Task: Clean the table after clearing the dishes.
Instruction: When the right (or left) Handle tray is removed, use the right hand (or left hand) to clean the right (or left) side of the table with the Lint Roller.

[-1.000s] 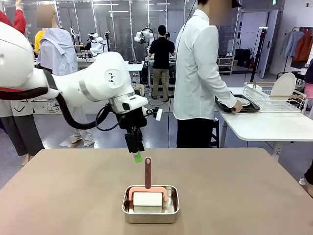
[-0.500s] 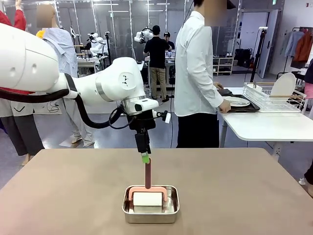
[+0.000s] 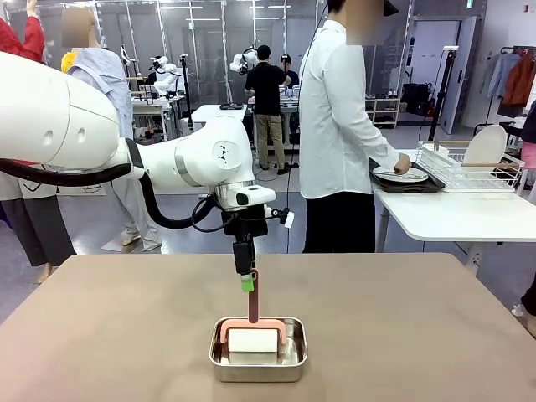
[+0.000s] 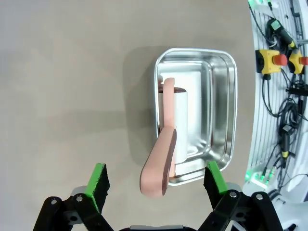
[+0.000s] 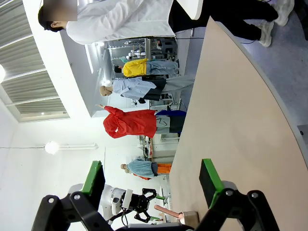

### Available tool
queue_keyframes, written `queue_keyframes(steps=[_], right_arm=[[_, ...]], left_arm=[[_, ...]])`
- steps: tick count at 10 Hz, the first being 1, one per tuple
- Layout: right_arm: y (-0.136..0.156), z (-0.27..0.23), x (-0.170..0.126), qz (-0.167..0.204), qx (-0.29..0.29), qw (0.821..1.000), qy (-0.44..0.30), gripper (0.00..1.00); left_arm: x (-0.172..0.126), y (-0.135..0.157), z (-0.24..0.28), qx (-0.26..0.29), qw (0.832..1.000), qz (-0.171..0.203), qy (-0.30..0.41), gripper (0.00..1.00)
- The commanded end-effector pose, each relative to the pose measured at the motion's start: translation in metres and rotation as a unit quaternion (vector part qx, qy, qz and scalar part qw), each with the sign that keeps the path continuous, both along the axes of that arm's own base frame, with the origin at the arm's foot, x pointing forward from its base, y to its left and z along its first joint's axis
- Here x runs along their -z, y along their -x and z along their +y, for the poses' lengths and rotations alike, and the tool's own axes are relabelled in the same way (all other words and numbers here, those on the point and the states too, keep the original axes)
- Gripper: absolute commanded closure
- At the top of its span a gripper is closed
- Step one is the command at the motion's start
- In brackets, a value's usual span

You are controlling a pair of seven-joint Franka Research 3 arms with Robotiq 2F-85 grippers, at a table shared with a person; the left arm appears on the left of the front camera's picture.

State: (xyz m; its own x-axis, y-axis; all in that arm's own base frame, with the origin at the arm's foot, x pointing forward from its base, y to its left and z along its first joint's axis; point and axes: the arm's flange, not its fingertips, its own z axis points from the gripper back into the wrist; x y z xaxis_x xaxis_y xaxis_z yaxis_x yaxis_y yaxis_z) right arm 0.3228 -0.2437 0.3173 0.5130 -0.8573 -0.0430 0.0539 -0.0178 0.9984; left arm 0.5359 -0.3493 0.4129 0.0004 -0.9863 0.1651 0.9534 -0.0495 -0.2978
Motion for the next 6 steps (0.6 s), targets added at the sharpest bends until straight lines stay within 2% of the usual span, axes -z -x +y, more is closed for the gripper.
queue_keyframes(steps=[1,6], right_arm=[[0.004,0.004,-0.003,-0.001,-0.005,1.000,0.003,0.00],[0.004,0.004,-0.003,-0.001,-0.005,1.000,0.003,0.00]], left_arm=[[-0.003,0.000,-0.004,-0.006,1.000,0.021,-0.016,0.00],[0.012,0.007,-0.010,-0.006,0.999,0.032,-0.037,0.00]])
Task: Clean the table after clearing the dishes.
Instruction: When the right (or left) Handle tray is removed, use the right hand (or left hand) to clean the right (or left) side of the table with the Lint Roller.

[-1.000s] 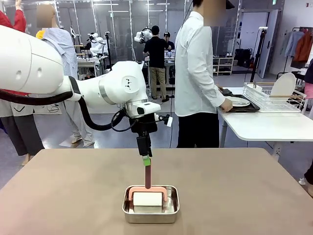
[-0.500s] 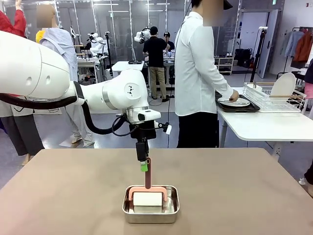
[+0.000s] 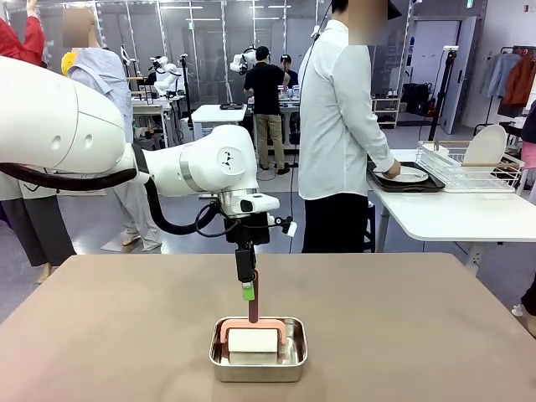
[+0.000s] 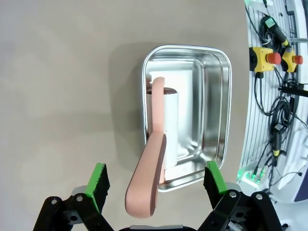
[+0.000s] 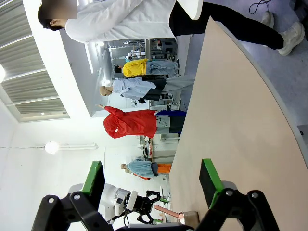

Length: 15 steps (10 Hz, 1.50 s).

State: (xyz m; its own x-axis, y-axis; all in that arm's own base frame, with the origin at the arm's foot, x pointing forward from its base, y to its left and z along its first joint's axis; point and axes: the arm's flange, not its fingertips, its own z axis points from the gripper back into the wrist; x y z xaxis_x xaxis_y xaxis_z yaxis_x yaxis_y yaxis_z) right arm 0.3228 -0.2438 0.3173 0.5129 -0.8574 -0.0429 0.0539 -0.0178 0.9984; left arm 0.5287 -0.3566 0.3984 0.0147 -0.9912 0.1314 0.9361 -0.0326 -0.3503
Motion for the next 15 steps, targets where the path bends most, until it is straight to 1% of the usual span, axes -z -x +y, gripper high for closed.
queue_keyframes(steps=[1,2,3,4,5,6,7,8,9,10,11,14,15], right_arm=[[0.004,0.004,-0.003,-0.001,-0.005,1.000,0.003,0.00],[0.004,0.004,-0.003,-0.001,-0.005,1.000,0.003,0.00],[0.004,0.004,-0.003,-0.001,-0.005,1.000,0.003,0.00],[0.004,0.004,-0.003,-0.001,-0.005,1.000,0.003,0.00],[0.004,0.004,-0.003,-0.001,-0.005,1.000,0.003,0.00],[0.004,0.004,-0.003,-0.001,-0.005,1.000,0.003,0.00],[0.004,0.004,-0.003,-0.001,-0.005,1.000,0.003,0.00],[0.004,0.004,-0.003,-0.001,-0.005,1.000,0.003,0.00],[0.004,0.004,-0.003,-0.001,-0.005,1.000,0.003,0.00],[0.004,0.004,-0.003,-0.001,-0.005,1.000,0.003,0.00],[0.004,0.004,-0.003,-0.001,-0.005,1.000,0.003,0.00],[0.004,0.004,-0.003,-0.001,-0.005,1.000,0.003,0.00],[0.004,0.004,-0.003,-0.001,-0.005,1.000,0.003,0.00]], left_arm=[[-0.002,0.001,-0.004,-0.001,1.000,0.002,-0.018,0.00],[0.000,0.003,-0.005,0.000,1.000,0.006,-0.022,0.00],[0.003,0.005,-0.006,0.000,1.000,0.010,-0.028,0.02],[0.004,0.008,-0.008,0.004,1.000,0.009,-0.023,0.11],[0.003,0.008,-0.009,0.004,1.000,0.010,-0.017,0.61],[0.001,0.009,-0.010,0.003,1.000,0.012,-0.017,0.60],[0.000,0.010,-0.010,0.005,1.000,0.012,-0.019,1.00],[0.000,0.010,-0.010,0.004,1.000,0.011,-0.025,0.77],[0.001,0.010,-0.010,0.004,1.000,0.013,-0.027,1.00],[-0.001,0.011,-0.011,-0.001,1.000,0.020,-0.024,1.00],[-0.002,0.011,-0.011,-0.002,1.000,0.017,-0.026,1.00],[-0.011,0.010,-0.006,-0.010,0.999,0.001,-0.036,1.00],[-0.025,0.013,-0.002,-0.030,0.999,-0.013,-0.034,1.00]])
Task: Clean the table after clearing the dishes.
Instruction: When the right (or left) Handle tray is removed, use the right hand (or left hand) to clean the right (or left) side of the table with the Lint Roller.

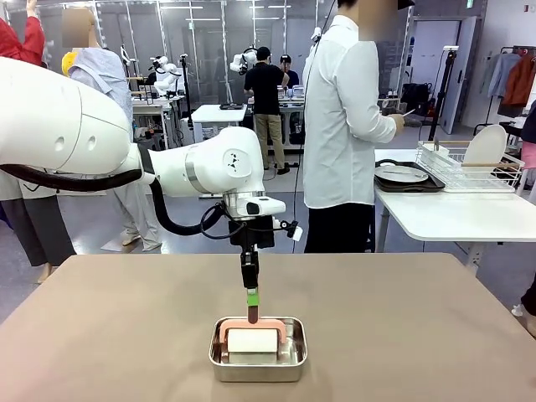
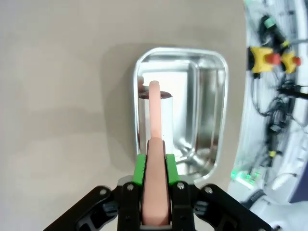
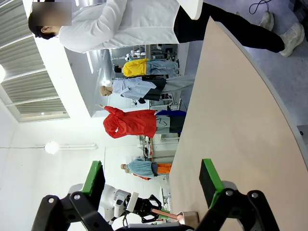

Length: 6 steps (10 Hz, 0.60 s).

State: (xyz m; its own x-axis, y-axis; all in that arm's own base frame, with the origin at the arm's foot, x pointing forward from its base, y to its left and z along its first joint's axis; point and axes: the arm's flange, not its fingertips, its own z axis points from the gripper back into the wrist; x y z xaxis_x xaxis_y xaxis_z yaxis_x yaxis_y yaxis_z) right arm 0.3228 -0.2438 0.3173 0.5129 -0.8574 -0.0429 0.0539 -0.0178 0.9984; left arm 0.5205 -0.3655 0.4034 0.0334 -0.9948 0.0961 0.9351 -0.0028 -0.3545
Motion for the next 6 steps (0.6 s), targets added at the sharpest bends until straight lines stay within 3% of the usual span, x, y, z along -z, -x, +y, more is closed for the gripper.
queue_keyframes(steps=[1,2,3,4,5,6], right_arm=[[0.004,0.004,-0.003,-0.001,-0.005,1.000,0.003,0.00],[0.004,0.004,-0.003,-0.001,-0.005,1.000,0.003,0.00],[0.004,0.004,-0.003,-0.001,-0.005,1.000,0.003,0.00],[0.004,0.004,-0.003,-0.001,-0.005,1.000,0.003,0.00],[0.004,0.004,-0.003,-0.001,-0.005,1.000,0.003,0.00],[0.004,0.004,-0.003,-0.001,-0.005,1.000,0.003,0.00]], left_arm=[[-0.037,0.007,0.010,-0.036,0.999,-0.027,-0.009,1.00],[-0.071,0.003,0.020,-0.097,0.995,-0.030,0.024,1.00],[-0.098,-0.009,0.045,-0.181,0.982,-0.058,0.021,1.00],[-0.106,-0.017,0.057,-0.220,0.973,-0.060,0.026,1.00],[-0.125,-0.034,0.087,-0.292,0.950,-0.078,0.072,1.00],[-0.137,-0.050,0.116,-0.376,0.916,-0.083,0.117,1.00]])
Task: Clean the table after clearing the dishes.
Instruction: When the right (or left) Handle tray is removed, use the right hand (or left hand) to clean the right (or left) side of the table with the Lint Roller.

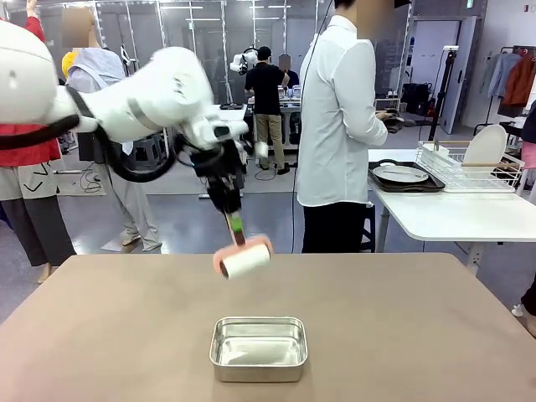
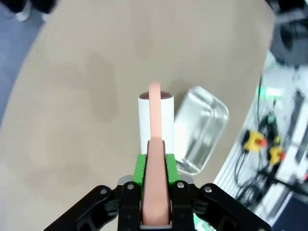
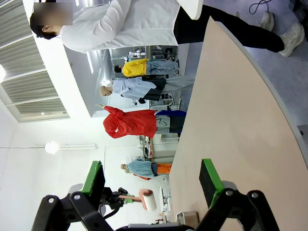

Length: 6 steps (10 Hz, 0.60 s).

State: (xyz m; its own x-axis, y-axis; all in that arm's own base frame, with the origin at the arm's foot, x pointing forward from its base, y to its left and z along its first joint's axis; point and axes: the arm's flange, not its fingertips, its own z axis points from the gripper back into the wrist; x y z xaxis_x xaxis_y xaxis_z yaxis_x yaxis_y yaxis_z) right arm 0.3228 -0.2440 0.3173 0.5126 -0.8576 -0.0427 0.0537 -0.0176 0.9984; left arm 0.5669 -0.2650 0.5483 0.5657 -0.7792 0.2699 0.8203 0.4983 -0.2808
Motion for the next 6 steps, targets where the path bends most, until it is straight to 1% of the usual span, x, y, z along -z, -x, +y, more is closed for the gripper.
queue_keyframes(steps=[1,2,3,4,6], right_arm=[[0.004,0.004,-0.003,-0.001,-0.005,1.000,0.003,0.00],[0.004,0.004,-0.003,-0.001,-0.005,1.000,0.003,0.00],[0.004,0.004,-0.003,-0.001,-0.005,1.000,0.003,0.00],[0.004,0.004,-0.003,-0.001,-0.005,1.000,0.003,0.00],[0.004,0.004,-0.003,-0.001,-0.005,1.000,0.003,0.00]], left_arm=[[0.004,-0.014,0.040,-0.155,0.984,-0.037,0.084,1.00],[0.005,-0.018,0.062,-0.212,0.970,-0.041,0.114,1.00],[0.011,-0.019,0.086,-0.254,0.959,-0.047,0.120,1.00],[0.025,-0.014,0.107,-0.287,0.949,-0.051,0.120,1.00],[0.062,0.008,0.143,-0.330,0.933,-0.005,0.141,1.00]])
